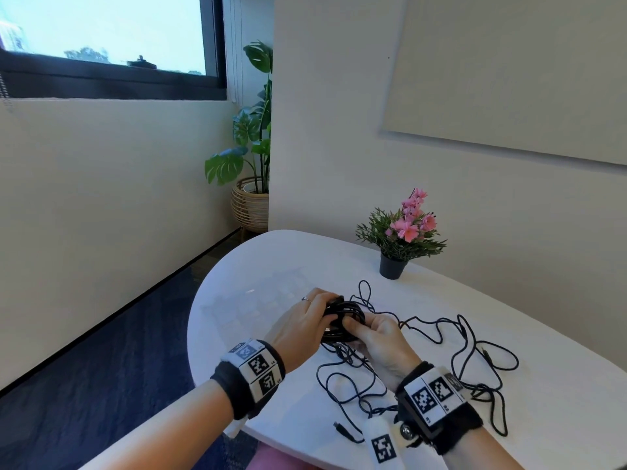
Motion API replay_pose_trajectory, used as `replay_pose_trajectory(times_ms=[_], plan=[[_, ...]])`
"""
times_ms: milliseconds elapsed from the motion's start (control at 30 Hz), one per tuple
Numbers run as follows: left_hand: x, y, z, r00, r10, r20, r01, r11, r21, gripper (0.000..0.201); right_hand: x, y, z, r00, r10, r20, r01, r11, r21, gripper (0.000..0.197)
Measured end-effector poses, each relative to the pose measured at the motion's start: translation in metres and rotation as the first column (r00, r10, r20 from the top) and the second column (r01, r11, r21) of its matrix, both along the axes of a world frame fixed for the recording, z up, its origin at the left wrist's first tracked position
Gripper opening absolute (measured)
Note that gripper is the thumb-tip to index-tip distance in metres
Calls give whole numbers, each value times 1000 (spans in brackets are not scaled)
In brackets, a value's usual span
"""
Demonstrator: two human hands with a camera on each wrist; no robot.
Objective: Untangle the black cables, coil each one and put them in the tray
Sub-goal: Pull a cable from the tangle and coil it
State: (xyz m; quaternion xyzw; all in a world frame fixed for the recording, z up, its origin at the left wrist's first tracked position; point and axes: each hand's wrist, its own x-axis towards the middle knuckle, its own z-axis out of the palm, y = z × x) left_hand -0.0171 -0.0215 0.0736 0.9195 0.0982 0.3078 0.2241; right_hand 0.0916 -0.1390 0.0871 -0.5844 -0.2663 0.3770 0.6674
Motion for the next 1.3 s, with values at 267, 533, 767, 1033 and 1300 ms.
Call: replay_pose_trajectory(times_ms=[267,533,767,1033,1300], plan=[[-1,8,1,994,-98,42,104,975,-198,34,4,0,2,994,97,44,-89,984,-156,17],[4,-3,-1,995,63,81,-33,944,-329,27,9,4,6,976,130,176,-98,979,-180,13],[9,-15,5,993,114,17,-94,883,-461,22,16,6,9,950,166,263,-98,962,-255,10],[3,-8,11,998,50,-37,-62,798,-600,31,15,-6,7,710,46,703,-4,998,-61,49],[2,-6,24,999,25,22,0,663,-749,21,20,-4,8,-113,-224,968,-28,975,222,23]])
